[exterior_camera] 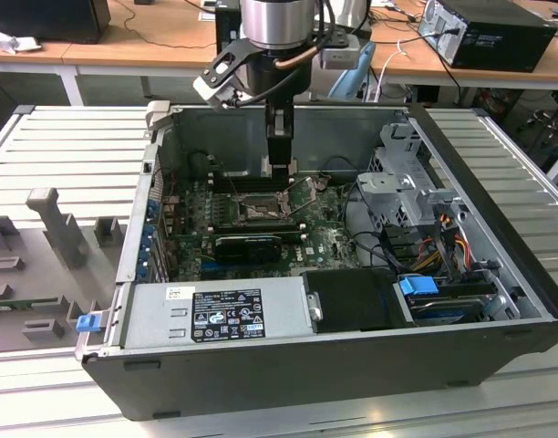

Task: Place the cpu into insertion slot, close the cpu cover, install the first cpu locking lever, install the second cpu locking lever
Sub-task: 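Place the cpu into insertion slot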

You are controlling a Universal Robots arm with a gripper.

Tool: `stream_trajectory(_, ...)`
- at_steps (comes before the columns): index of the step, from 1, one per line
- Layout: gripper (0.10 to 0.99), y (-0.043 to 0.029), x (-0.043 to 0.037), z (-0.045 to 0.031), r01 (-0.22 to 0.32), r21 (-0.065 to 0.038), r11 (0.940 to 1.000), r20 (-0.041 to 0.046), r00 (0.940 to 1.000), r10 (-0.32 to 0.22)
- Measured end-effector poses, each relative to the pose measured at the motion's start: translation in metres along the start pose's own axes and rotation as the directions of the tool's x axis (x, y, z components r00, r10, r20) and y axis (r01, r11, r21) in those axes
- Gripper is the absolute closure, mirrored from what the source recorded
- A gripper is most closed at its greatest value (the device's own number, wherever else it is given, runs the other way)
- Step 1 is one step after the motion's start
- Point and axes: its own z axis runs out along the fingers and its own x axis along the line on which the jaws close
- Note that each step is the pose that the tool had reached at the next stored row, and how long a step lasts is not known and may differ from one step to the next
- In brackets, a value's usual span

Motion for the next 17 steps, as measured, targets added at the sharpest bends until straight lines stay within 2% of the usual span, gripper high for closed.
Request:
stream_trajectory(2, 0.553, -0.0005, -0.0001, 0.0036, 0.035, 0.001, 0.9994, -0.003, 0.9994, -0.035)
stream_trajectory(5, 0.553, -0.0008, -0.0002, 0.0078, 0.096, 0.002, 0.9954, -0.0085, 0.9954, -0.096)
stream_trajectory(11, 0.553, -0.0017, -0.0004, 0.0173, 0.105, 0.005, 0.9944, -0.0093, 0.9944, -0.105)
stream_trajectory(13, 0.553, -0.0025, -0.0002, 0.0232, 0.146, 0.006, 0.9892, -0.0137, 0.9892, -0.146)
stream_trajectory(17, 0.553, -0.004, 0.002, 0.0318, 0.146, 0.006, 0.9892, -0.0137, 0.9892, -0.146)
